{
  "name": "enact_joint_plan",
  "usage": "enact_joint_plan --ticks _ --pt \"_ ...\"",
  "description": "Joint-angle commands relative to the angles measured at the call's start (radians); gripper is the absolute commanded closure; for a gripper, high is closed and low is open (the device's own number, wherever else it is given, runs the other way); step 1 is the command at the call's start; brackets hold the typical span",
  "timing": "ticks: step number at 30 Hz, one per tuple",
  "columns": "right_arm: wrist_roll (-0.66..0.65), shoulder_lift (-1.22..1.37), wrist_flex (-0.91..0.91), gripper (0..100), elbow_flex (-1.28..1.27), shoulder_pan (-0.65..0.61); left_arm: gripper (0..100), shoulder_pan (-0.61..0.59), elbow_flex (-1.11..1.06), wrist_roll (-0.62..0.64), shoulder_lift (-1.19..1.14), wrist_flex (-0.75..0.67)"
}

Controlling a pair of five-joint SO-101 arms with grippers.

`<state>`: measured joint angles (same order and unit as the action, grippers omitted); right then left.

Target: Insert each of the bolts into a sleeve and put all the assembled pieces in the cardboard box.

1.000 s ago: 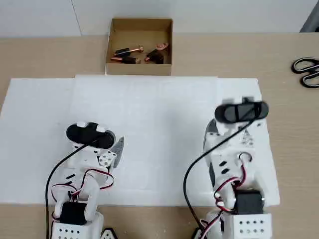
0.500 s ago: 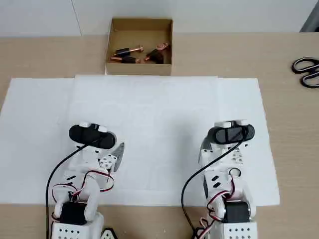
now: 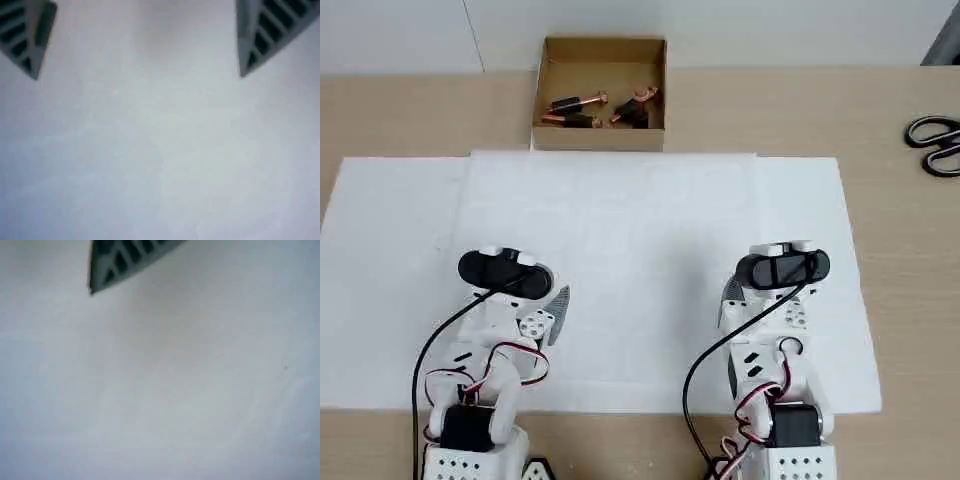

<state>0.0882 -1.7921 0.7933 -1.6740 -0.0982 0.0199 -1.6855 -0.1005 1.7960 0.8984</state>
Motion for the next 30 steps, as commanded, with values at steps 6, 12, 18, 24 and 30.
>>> enact_joint_plan --ticks 6,12,18,24,30 --pt "-0.006 0.002 0.044 80.6 -0.009 0.005 76 -0.015 0.004 -0.005 0.014 0.002" --pt "-0.005 -0.022 0.137 80.8 -0.009 0.007 76 -0.015 0.004 -0.006 0.014 0.000" --pt "-0.005 -0.022 0.137 80.8 -0.009 0.007 76 -0.015 0.004 -0.006 0.014 0.000" --pt "-0.005 -0.022 0.137 80.8 -0.009 0.007 76 -0.015 0.004 -0.006 0.014 0.000" --pt "-0.005 -0.022 0.137 80.8 -0.009 0.007 76 -0.015 0.004 -0.006 0.014 0.000"
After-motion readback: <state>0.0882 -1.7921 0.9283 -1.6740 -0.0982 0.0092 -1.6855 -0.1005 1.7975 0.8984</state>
